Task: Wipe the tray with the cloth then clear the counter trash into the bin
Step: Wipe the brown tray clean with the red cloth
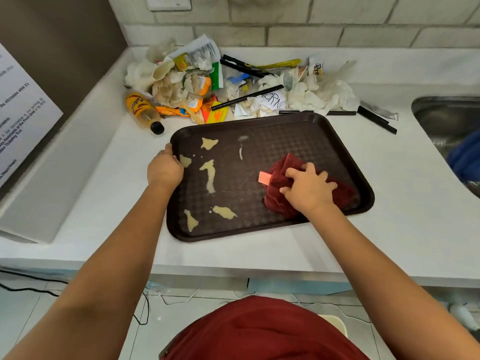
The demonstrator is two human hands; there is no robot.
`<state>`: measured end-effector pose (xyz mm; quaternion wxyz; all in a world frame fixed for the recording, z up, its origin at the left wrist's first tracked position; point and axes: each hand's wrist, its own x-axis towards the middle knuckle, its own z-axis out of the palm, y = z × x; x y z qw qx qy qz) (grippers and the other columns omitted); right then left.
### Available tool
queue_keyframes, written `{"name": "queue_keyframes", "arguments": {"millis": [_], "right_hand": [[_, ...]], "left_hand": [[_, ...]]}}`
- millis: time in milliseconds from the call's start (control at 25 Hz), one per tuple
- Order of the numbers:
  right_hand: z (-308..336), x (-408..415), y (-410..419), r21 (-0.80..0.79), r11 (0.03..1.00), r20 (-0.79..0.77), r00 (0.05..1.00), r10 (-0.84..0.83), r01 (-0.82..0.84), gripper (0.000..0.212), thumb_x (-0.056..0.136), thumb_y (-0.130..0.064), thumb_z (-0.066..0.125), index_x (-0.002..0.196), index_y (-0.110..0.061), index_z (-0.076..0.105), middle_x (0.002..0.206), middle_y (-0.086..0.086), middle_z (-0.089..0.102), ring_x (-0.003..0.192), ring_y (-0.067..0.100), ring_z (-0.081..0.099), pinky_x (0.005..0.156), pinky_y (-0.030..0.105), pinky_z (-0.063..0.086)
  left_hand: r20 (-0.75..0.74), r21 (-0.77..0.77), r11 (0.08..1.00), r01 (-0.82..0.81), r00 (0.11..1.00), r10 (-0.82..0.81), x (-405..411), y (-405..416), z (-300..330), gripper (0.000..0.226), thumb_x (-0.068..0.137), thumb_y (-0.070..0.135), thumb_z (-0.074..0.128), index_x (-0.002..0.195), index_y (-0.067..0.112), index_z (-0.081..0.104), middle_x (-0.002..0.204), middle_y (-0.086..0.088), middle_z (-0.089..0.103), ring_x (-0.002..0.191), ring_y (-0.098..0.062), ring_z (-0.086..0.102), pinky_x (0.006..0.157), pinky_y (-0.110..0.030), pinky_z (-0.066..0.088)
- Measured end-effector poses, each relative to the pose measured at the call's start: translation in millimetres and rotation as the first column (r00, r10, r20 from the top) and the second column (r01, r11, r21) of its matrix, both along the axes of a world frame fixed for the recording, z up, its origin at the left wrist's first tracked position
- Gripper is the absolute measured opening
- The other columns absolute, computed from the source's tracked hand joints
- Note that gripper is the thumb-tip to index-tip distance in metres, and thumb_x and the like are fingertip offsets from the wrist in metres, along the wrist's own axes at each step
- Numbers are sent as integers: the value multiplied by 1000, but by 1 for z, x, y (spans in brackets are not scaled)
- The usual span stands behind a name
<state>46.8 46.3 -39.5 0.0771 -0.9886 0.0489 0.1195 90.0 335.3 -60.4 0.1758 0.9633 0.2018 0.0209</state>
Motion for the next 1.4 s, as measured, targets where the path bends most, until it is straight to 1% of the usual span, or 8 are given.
{"name": "queue_keyframes", "arguments": {"millis": [200, 360, 560, 720, 920, 1200, 1280, 1400], "right_hand": [[5, 18, 2, 181, 973, 215, 960, -179, 141, 29, 93, -30, 47, 120, -21, 44, 126, 11, 49, 118, 41, 42, 96, 58, 32], [18, 62, 10, 320, 942, 385, 895, -224, 98, 25, 93, -25, 46, 115, -14, 44, 118, 13, 55, 111, 39, 50, 89, 53, 37], [11, 111, 37, 289, 957, 351, 925, -145, 41, 26, 94, -28, 45, 116, -14, 48, 116, 15, 58, 111, 37, 52, 90, 48, 39], [-4, 135, 54, 223, 971, 164, 978, -128, 89, 35, 96, -34, 39, 127, -22, 47, 126, 15, 54, 130, 30, 36, 105, 50, 23], [-12, 143, 70, 187, 962, 93, 978, 186, -201, 42, 94, -34, 44, 136, -30, 42, 143, 14, 40, 139, 24, 24, 112, 51, 12], [-19, 97, 55, 292, 835, 297, 874, 383, -466, 33, 79, -25, 63, 112, -22, 66, 127, 8, 58, 127, 19, 45, 107, 33, 23], [-16, 93, 35, 328, 825, 343, 872, 350, -460, 30, 77, -18, 67, 106, -15, 70, 122, 12, 61, 119, 25, 52, 104, 32, 30], [-21, 105, -1, 265, 911, 394, 898, 196, -315, 32, 83, -22, 61, 113, -13, 66, 121, 14, 62, 120, 27, 51, 105, 38, 33]], "left_hand": [[18, -15, 1000, 22, 1000, -22, 2, 5, -6, 49, 99, 18, 29, 147, 13, 23, 142, -16, 41, 125, -34, 44, 100, -41, 39], [7, -26, 999, 23, 1000, -23, 3, 4, -7, 50, 98, 18, 29, 147, 14, 20, 141, -15, 41, 123, -34, 45, 96, -40, 41], [9, -14, 999, 28, 1000, -28, 5, 6, -11, 51, 97, 18, 30, 147, 14, 20, 135, -15, 45, 116, -34, 50, 88, -39, 44], [-4, -6, 999, 32, 999, -32, 7, 7, -14, 52, 97, 18, 31, 148, 14, 17, 135, -14, 44, 114, -33, 52, 86, -37, 45], [-10, 3, 1000, 10, 1000, -10, 10, 8, -16, 53, 97, 18, 32, 148, 16, 17, 135, -12, 45, 113, -32, 53, 84, -36, 46], [20, 3, 999, -34, 999, 34, 10, 5, -18, 54, 95, 18, 34, 147, 18, 21, 131, -12, 50, 112, -32, 53, 81, -37, 46], [27, 5, 1000, -31, 999, 31, 10, 6, -18, 53, 95, 18, 33, 147, 18, 21, 130, -12, 50, 113, -31, 53, 81, -36, 46], [28, 7, 1000, -23, 999, 23, 9, 6, -18, 53, 96, 19, 33, 147, 19, 22, 132, -12, 50, 114, -31, 52, 84, -36, 46]]}}
